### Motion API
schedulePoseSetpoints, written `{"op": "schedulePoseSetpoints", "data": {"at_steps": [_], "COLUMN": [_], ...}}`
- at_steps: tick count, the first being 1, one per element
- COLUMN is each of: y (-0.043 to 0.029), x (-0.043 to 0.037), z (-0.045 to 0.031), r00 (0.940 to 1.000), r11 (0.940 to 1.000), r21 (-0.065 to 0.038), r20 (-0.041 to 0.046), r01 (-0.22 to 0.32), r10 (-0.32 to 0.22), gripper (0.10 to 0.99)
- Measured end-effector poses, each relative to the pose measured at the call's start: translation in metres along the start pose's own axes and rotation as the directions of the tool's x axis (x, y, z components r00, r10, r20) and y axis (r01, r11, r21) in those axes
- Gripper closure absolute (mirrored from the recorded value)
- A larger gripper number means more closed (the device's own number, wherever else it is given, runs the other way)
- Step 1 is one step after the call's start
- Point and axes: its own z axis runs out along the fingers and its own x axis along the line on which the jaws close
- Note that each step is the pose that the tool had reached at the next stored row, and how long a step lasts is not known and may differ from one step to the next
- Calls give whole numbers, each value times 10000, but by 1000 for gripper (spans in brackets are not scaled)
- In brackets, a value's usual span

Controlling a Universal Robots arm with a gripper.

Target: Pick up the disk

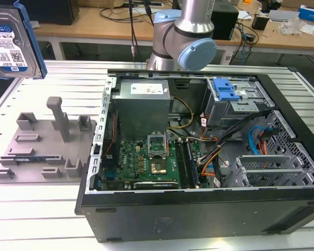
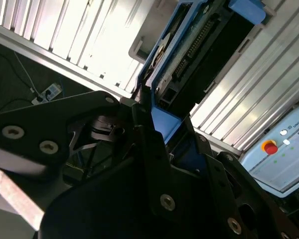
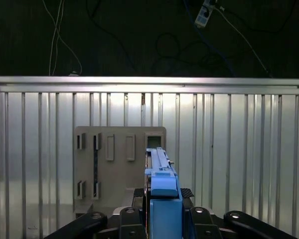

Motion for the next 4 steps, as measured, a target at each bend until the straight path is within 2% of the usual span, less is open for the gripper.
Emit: {"op": "schedulePoseSetpoints", "data": {"at_steps": [4], "y": [0], "x": [0], "z": [0], "r00": [10000], "r11": [10000], "r21": [0], "r20": [0], "r01": [1], "r10": [-1], "gripper": [722]}}
